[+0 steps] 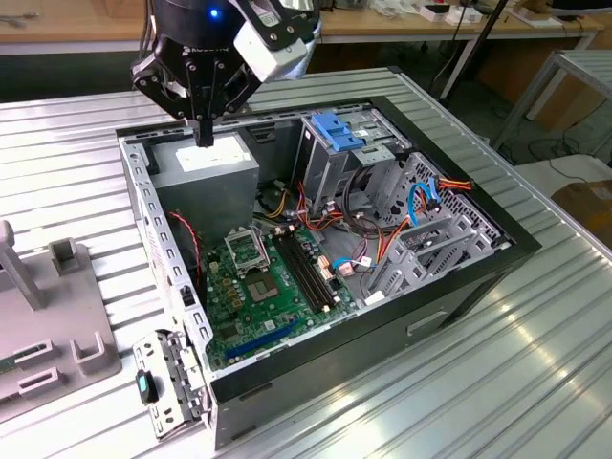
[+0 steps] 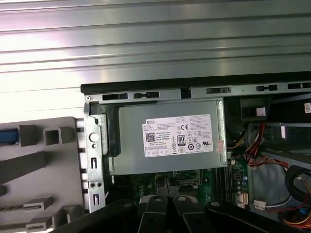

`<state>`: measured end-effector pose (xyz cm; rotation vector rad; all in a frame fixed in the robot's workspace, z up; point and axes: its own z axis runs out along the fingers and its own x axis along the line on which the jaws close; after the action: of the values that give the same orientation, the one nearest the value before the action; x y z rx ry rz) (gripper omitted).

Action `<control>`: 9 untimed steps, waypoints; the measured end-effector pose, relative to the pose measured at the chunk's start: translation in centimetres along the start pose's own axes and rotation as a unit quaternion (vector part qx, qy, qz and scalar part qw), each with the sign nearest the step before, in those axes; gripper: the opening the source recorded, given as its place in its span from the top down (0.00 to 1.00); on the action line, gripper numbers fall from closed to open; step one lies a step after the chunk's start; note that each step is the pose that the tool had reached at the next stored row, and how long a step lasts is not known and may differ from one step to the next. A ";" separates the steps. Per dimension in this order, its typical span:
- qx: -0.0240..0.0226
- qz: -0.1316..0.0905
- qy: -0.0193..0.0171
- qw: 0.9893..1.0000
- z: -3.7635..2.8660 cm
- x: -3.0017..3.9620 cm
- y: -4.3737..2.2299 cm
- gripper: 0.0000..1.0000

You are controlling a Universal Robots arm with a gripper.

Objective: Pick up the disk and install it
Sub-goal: 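Reach for the disk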

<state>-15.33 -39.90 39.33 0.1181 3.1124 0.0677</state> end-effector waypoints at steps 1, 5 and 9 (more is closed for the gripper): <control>0.000 0.000 0.000 1.000 0.00 0.05 0.00 0.89; 0.000 0.000 0.000 1.000 -0.04 1.20 -0.09 0.89; 0.000 0.000 0.000 1.000 -0.06 1.89 -0.14 0.89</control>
<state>-17.23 -39.90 39.33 0.1179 3.1125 0.0676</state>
